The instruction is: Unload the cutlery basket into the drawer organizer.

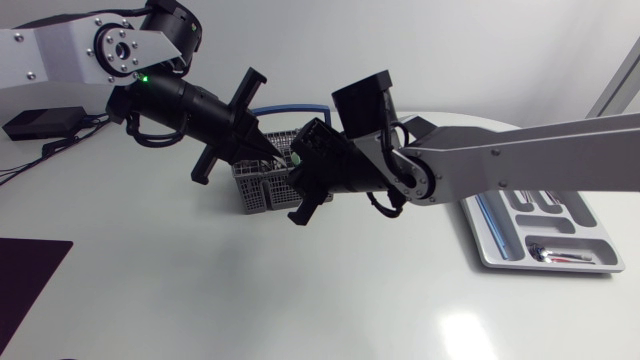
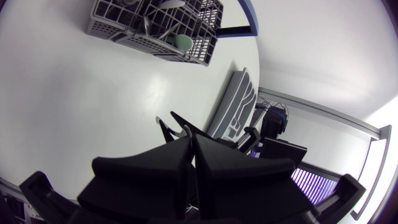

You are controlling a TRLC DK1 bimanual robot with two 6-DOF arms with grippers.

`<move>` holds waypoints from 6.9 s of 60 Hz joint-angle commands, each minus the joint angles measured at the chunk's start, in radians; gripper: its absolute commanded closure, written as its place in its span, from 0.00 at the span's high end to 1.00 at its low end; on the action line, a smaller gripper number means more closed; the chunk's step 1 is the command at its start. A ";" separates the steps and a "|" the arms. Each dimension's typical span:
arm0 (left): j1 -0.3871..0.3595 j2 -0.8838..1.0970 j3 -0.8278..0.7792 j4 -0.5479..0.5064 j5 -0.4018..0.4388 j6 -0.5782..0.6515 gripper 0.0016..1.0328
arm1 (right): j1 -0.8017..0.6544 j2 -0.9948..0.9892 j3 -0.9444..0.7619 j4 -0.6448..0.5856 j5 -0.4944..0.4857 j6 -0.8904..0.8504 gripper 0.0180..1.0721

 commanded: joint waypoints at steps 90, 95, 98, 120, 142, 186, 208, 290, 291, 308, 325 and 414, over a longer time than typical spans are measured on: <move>0.139 0.132 0.181 -0.165 -0.138 0.100 0.89 | -0.255 -0.165 -0.168 -0.233 -0.112 -0.148 0.05; 0.122 0.132 0.168 -0.155 -0.192 0.097 0.89 | -0.287 -0.188 -0.187 -0.261 -0.112 -0.194 0.05; 0.107 0.131 0.159 -0.140 -0.224 0.092 0.88 | -0.312 -0.198 -0.193 -0.287 -0.112 -0.231 0.05; 0.041 0.135 0.121 -0.027 -0.355 0.052 0.81 | -0.580 -0.286 -0.203 -0.503 -0.143 -0.540 0.05; 0.015 0.158 0.081 0.038 -0.398 0.025 0.81 | -0.859 -0.280 -0.150 -0.661 -0.173 -0.828 0.05; 0.017 0.161 0.030 0.092 -0.401 0.017 0.74 | -1.327 -0.151 -0.022 -0.775 -0.192 -1.308 0.05; 0.021 0.164 0.013 0.115 -0.419 0.020 0.64 | -1.396 -0.010 -0.015 -0.698 -0.129 -1.428 0.05; -0.005 0.204 0.030 0.156 -0.436 0.025 0.39 | -1.136 -0.347 -0.329 -0.555 -0.064 -1.284 0.93; -0.005 0.206 0.032 0.156 -0.438 0.025 0.39 | -1.122 -0.355 -0.334 -0.558 -0.064 -1.271 0.93; 0.004 0.237 0.061 0.156 -0.436 0.023 0.35 | -0.850 -0.453 -0.394 -0.557 -0.060 -1.049 0.93; 0.012 0.263 0.086 0.157 -0.436 0.023 0.32 | -0.674 -0.447 -0.420 -0.503 -0.041 -0.909 0.93; 0.040 0.206 0.067 0.187 -0.362 0.014 0.04 | -0.168 -0.122 -0.346 -0.259 0.086 -0.584 0.93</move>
